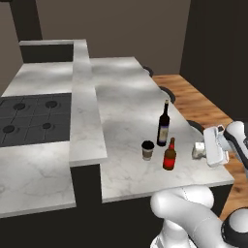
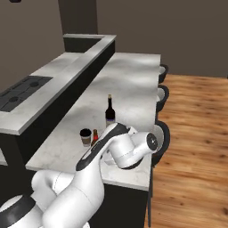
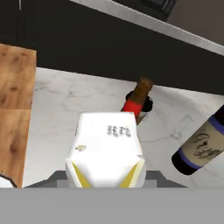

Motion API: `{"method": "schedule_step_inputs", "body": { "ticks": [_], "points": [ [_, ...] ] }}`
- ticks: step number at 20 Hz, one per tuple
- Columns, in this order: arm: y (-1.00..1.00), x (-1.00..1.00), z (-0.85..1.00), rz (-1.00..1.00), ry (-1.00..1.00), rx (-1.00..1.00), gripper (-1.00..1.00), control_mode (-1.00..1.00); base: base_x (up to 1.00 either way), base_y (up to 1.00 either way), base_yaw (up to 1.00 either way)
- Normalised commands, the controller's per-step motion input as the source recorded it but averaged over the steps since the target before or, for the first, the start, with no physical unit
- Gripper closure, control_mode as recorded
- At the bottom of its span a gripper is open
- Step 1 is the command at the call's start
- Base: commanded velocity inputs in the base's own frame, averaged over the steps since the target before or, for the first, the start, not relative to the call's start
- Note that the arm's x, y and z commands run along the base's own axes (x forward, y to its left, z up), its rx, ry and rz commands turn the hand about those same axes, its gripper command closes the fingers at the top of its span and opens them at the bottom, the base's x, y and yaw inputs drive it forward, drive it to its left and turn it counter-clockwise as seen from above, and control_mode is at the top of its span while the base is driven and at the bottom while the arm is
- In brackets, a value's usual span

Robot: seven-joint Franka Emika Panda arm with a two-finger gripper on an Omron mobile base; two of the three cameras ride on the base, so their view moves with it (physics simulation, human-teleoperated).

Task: Move the drinks to the dining counter.

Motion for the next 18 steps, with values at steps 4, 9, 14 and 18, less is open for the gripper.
{"method": "schedule_step_inputs", "body": {
  "ticks": [4,9,14,18],
  "points": [
    [-0.11,0.15,-0.31,-0.07,0.0,0.02,1.0,-1.0,0.0,0.0,0.0],
    [-0.27,0.15,-0.27,-0.04,0.0,0.04,1.0,-1.0,0.0,0.0,0.0],
    [-0.24,0.17,-0.23,-0.03,0.0,0.04,1.0,-1.0,0.0,0.0,0.0],
    [-0.06,0.25,-0.17,-0.04,0.01,0.02,1.0,-1.0,0.0,0.0,0.0]
  ]
}}
